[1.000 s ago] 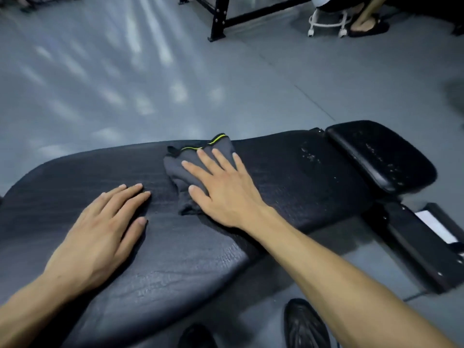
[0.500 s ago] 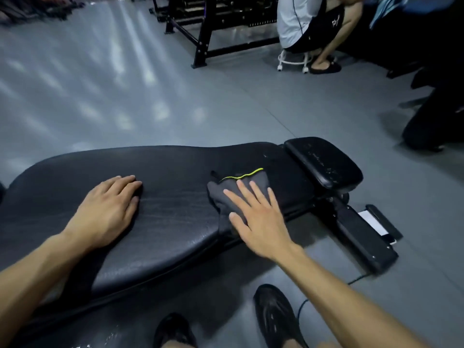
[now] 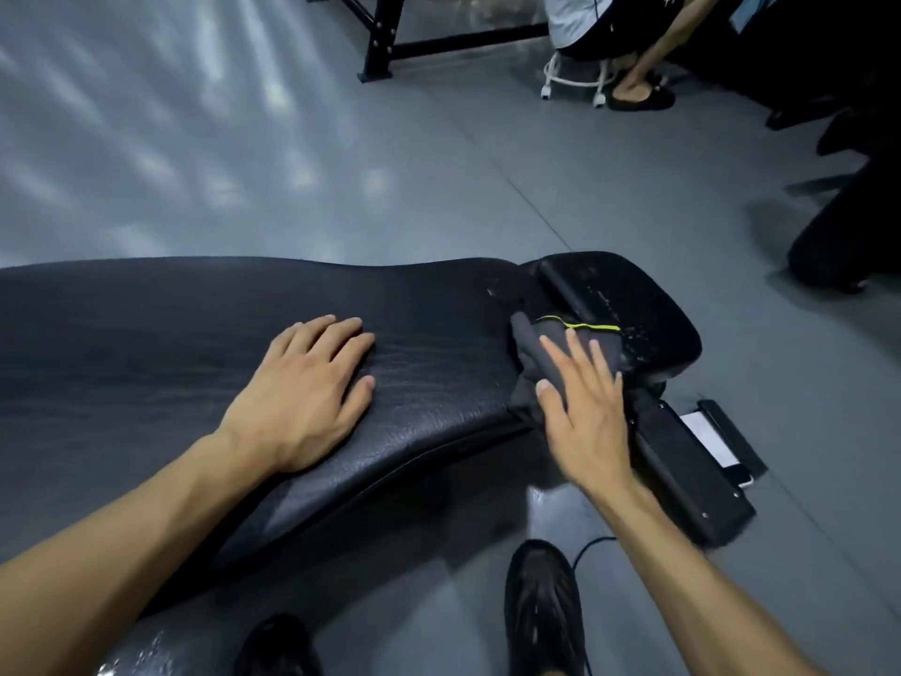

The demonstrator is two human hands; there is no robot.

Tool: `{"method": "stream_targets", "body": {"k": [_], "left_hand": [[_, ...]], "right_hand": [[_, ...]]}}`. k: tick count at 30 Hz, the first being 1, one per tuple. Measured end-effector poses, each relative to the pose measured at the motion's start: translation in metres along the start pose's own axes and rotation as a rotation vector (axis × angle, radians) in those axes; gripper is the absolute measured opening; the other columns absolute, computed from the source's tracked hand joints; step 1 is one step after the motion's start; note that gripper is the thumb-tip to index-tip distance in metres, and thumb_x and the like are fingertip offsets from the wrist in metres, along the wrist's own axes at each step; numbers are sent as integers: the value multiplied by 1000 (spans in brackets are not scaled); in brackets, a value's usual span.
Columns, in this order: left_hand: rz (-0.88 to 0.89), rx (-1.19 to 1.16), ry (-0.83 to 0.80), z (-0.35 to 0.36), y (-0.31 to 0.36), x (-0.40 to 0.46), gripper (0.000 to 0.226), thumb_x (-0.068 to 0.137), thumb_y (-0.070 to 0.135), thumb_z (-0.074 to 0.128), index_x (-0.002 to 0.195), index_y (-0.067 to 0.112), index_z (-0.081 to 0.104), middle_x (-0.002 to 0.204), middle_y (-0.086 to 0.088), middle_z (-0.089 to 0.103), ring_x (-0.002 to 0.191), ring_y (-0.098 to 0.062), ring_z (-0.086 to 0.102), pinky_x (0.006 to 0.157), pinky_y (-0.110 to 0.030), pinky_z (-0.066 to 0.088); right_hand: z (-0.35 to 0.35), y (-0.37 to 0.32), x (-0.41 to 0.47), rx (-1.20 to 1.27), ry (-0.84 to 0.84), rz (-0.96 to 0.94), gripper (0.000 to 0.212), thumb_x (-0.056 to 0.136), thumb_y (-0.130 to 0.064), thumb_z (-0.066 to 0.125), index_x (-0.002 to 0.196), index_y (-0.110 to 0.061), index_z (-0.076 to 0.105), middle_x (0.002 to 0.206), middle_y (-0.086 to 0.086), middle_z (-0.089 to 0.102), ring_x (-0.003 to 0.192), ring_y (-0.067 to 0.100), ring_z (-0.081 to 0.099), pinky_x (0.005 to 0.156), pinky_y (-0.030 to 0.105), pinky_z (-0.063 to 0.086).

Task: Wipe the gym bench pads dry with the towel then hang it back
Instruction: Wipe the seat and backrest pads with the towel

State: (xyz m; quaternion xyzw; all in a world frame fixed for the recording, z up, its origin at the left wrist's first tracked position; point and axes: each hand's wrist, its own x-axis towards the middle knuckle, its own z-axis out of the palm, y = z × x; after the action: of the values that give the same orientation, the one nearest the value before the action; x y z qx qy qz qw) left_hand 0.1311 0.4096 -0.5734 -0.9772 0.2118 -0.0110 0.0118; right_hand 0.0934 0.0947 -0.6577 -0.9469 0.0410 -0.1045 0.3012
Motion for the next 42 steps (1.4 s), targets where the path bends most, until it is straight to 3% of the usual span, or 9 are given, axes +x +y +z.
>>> {"method": "stream_targets", "body": {"k": [8, 11, 15, 19, 23, 31, 33, 37, 42], "left_hand": [[-45, -30, -5, 0, 1, -3, 63, 100, 55, 24, 150, 23, 46, 158, 2, 43, 150, -23, 32, 125, -43, 21], [-67, -38, 0, -1, 4, -4, 63, 100, 55, 22, 150, 25, 47, 159, 4, 43, 150, -21, 33, 125, -41, 21], [-72, -31, 5, -4, 6, -5, 63, 100, 55, 20, 149, 25, 47, 159, 5, 42, 150, -20, 33, 125, -41, 22], [-59, -24, 3, 0, 4, -3, 60, 100, 54, 25, 147, 25, 50, 157, 4, 45, 148, -21, 35, 123, -42, 25], [-52, -28, 1, 0, 4, 0, 57, 100, 52, 30, 146, 24, 51, 154, 4, 47, 146, -22, 37, 120, -43, 29], [-60, -19, -2, 0, 4, 3, 55, 102, 53, 28, 147, 28, 47, 156, 9, 43, 147, -17, 33, 121, -38, 24], [-59, -18, -9, 1, 2, 4, 54, 102, 52, 29, 148, 28, 46, 156, 9, 42, 148, -17, 33, 121, -38, 24], [-56, -13, -7, 0, 3, 4, 52, 102, 51, 34, 147, 27, 48, 155, 7, 44, 146, -20, 36, 119, -41, 28], [-57, -8, -13, 0, 3, 4, 54, 103, 51, 32, 149, 27, 47, 157, 7, 43, 147, -20, 35, 119, -41, 28]], "right_hand": [[-19, -10, -15, -250, -236, -466, 59, 103, -49, 33, 160, -40, 20, 170, -12, 7, 157, 14, 0, 126, 51, 5], [-30, 1, 21, -278, -313, -386, 64, 99, -60, 28, 159, -44, 17, 170, -14, 5, 157, 12, -1, 126, 50, 8], [-19, -13, 77, -247, -335, -71, 71, 94, -73, 20, 159, -47, 10, 170, -11, 0, 157, 17, -4, 127, 48, 1], [-21, -23, 39, -310, -329, -248, 71, 92, -75, 13, 158, -50, 3, 170, -12, -5, 156, 15, -12, 126, 46, -6], [-33, 2, 16, -253, -354, -407, 70, 96, -72, 25, 159, -48, 7, 169, -17, -1, 156, 9, -8, 126, 42, -2], [16, -24, 176, -241, -362, -46, 74, 94, -75, 23, 160, -43, 10, 171, -5, 2, 157, 22, 0, 126, 52, 5], [27, -46, 170, -301, -367, -122, 73, 94, -75, 20, 159, -45, 8, 171, -7, 0, 157, 24, -3, 125, 53, -1], [7, -49, 89, -235, -381, -542, 67, 95, -69, 23, 158, -48, 12, 170, -13, 1, 157, 17, -5, 127, 46, -2], [8, -25, 131, -172, -402, -496, 68, 92, -69, 28, 157, -50, 19, 169, -17, 9, 157, 10, 2, 127, 43, 5]]}}
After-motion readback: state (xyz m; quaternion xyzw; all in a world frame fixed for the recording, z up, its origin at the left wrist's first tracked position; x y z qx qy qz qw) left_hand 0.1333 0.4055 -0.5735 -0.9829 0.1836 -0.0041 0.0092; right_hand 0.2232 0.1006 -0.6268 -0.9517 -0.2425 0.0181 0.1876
